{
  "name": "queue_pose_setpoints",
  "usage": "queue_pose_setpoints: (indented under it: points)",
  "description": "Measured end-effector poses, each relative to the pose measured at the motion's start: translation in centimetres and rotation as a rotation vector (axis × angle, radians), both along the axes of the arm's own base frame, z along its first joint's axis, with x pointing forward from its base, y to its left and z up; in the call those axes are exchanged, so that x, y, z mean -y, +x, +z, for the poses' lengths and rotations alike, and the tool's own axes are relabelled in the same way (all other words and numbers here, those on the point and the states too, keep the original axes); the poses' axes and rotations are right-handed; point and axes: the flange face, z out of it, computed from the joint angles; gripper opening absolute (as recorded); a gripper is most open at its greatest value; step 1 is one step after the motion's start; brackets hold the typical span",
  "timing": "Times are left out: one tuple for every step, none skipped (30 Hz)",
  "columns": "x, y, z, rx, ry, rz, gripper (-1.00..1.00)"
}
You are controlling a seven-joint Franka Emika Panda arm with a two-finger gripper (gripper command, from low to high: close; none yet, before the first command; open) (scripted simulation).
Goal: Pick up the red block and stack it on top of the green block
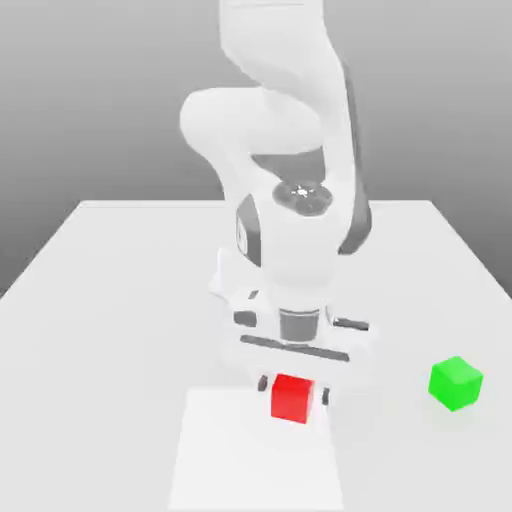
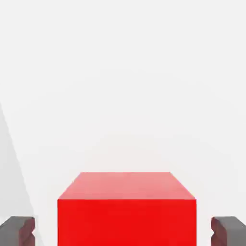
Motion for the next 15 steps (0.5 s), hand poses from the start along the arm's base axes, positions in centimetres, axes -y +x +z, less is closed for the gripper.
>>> queue_pose_setpoints:
  points:
    - [0.0,0.0,0.0,0.0,0.0,0.0,-1.0]
    - [0.0,0.0,0.0,0.001,0.0,0.0,-1.0]
    - [0.0,0.0,0.0,0.001,0.0,0.0,-1.0]
    - [0.0,0.0,-0.2,0.001,0.0,0.001,-1.0]
    - [0.0,0.0,0.0,0.001,0.0,0.0,-1.0]
    - [-0.1,0.1,0.4,0.003,0.0,-0.001,-1.0]
    - [-0.1,0.2,0.9,0.004,0.0,-0.001,-1.0]
    - [-0.1,0.4,1.4,0.006,0.0,-0.002,-1.0]
    - [-0.1,0.5,1.9,0.007,0.0,-0.003,-1.0]
    - [-0.1,0.5,2.4,0.008,0.0,-0.003,-1.0]
    - [-0.1,0.6,2.9,0.008,0.0,-0.004,-1.0]
    - [-0.2,0.6,3.4,0.008,-0.001,-0.003,-1.0]
    - [-0.2,0.6,3.9,0.008,-0.001,-0.001,-1.0]
    - [-0.2,0.5,4.4,0.008,-0.001,-0.001,-1.0]
    - [-0.2,0.5,4.8,0.007,-0.001,0.0,-1.0]
